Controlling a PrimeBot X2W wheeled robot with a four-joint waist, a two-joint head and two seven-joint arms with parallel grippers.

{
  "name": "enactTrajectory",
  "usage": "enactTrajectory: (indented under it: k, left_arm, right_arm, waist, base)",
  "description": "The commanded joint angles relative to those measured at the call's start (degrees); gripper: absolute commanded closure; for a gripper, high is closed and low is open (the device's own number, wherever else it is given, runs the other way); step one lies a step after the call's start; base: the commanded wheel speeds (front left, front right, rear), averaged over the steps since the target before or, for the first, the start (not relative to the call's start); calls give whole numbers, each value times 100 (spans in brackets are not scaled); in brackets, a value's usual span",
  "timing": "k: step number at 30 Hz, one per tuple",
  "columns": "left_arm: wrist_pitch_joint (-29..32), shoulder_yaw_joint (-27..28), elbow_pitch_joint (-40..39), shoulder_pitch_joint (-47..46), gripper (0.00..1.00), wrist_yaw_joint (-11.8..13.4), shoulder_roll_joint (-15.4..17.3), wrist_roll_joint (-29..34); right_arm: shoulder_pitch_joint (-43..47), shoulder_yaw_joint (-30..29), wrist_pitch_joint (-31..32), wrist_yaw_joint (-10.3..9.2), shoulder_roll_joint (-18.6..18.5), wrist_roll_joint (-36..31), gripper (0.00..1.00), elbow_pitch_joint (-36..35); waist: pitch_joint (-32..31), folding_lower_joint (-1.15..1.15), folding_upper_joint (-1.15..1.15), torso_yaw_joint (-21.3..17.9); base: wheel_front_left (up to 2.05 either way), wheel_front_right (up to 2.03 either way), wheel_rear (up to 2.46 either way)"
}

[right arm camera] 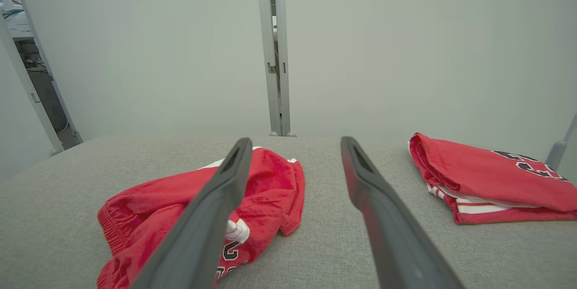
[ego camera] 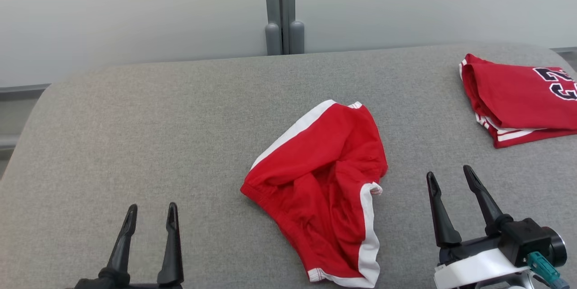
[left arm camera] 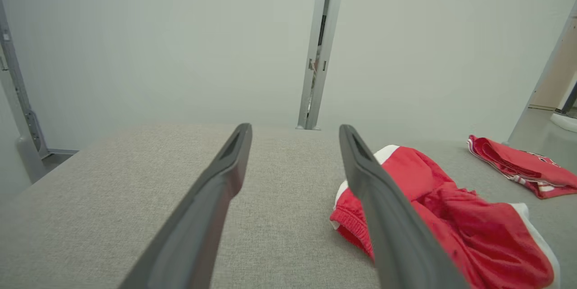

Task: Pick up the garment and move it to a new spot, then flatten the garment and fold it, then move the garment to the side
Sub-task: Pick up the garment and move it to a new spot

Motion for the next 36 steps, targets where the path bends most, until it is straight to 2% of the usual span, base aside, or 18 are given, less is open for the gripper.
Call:
enactTrajectory:
  k: [1,7,14,36]
  left_arm:
    - [-14,144,-47,165,0,-66,-76,85]
    - [-15,445,-17,395,0,-231,-203,206]
    - [-15,450,0,341,0,-137,-209,47]
    - [-15,485,204,213,0,-235,-209,471]
  right_arm:
    - [103,-37,3,-5,17,23,0,11]
    - [277,-129,3,-4,47,8,0,44]
    - [300,-173,3,-5,71,-6,0,81]
    - [288,-94,3,-4,97,28,0,159]
  waist:
    - [-63,0,0,-14]
    - [-131,0,0,-8]
    - [-158,0,0,29]
    - [-151,0,0,40]
  base:
    - [0,0,0]
    - [0,0,0]
    - [0,0,0]
    - [0,0,0]
